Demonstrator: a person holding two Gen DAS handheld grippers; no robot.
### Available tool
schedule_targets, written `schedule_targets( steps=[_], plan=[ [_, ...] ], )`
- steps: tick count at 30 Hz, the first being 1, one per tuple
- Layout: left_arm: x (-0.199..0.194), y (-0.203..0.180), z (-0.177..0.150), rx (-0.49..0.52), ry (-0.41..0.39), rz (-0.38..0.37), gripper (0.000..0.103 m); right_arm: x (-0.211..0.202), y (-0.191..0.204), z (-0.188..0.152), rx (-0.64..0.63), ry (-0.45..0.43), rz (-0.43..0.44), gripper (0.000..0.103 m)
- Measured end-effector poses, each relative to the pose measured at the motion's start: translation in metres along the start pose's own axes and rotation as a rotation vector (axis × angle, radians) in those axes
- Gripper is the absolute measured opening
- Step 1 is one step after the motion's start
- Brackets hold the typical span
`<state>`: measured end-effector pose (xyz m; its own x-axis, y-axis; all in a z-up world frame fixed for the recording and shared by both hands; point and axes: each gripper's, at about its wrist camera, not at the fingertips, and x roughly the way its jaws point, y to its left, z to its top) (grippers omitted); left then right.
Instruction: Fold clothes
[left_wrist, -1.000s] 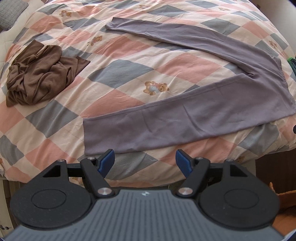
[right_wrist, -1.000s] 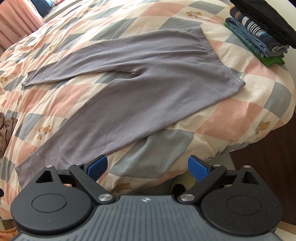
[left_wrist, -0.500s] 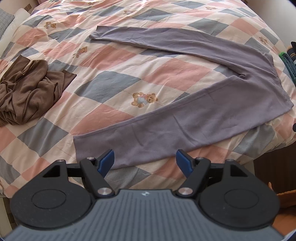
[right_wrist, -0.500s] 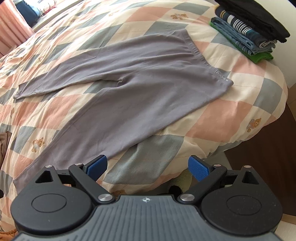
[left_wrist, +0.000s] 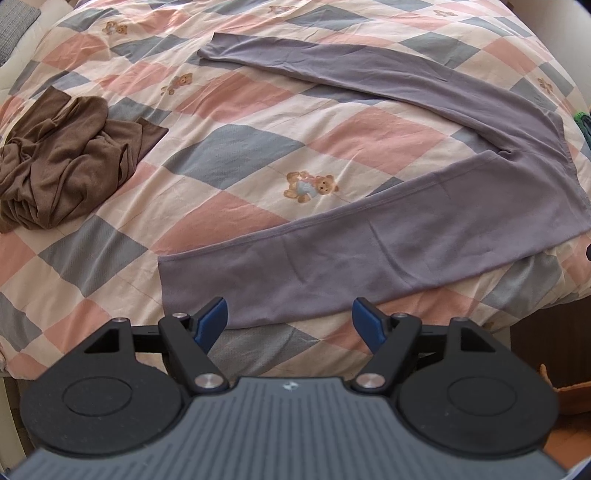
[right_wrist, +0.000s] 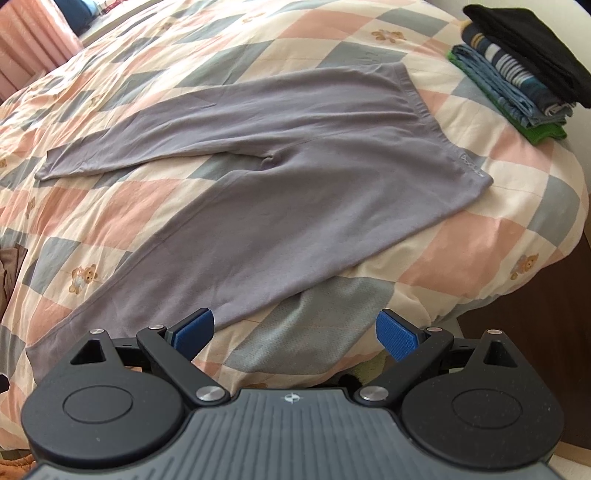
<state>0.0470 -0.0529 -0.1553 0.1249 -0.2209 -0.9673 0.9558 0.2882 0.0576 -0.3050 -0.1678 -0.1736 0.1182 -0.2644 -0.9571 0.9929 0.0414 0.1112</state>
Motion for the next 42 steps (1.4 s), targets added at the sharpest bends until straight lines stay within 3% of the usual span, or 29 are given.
schedule_targets(
  steps=[12, 17, 20, 21, 24, 26, 28, 32, 38, 42],
  plan=[
    [0.025, -0.008, 0.033, -0.063, 0.033, 0.001, 0.072, 0.030, 0.000, 0.027, -0.034, 0.072, 0.016, 0.097],
    [0.039, -0.028, 0.070, -0.043, -0.031, -0.017, 0.072, 0.057, -0.010, 0.057, -0.032, 0.096, 0.030, 0.097],
    [0.053, -0.045, 0.103, -0.013, -0.062, -0.034, 0.072, 0.070, -0.017, 0.085, -0.044, 0.056, 0.082, 0.088],
    [0.059, -0.053, 0.116, 0.008, -0.072, -0.039, 0.072, 0.071, -0.020, 0.095, -0.053, 0.019, 0.120, 0.083],
    [0.081, -0.075, 0.155, 0.078, -0.105, -0.062, 0.072, 0.064, -0.029, 0.121, -0.122, -0.180, 0.290, 0.085],
    [0.101, -0.091, 0.183, 0.136, -0.122, -0.093, 0.072, 0.076, -0.031, 0.140, -0.214, -0.228, 0.328, 0.086],
    [0.123, -0.106, 0.213, 0.217, -0.140, -0.120, 0.071, 0.105, -0.033, 0.164, -0.276, -0.142, 0.302, 0.083],
    [0.166, -0.130, 0.276, 0.396, -0.182, -0.161, 0.056, 0.158, -0.043, 0.215, -0.329, -0.013, 0.309, 0.064],
    [0.211, -0.141, 0.368, 0.634, -0.214, -0.132, 0.054, 0.189, -0.023, 0.297, -0.479, -0.061, 0.368, 0.064],
    [0.239, -0.144, 0.409, 0.769, -0.186, -0.139, 0.056, 0.206, -0.004, 0.344, -0.568, -0.077, 0.428, 0.064]
  ],
)
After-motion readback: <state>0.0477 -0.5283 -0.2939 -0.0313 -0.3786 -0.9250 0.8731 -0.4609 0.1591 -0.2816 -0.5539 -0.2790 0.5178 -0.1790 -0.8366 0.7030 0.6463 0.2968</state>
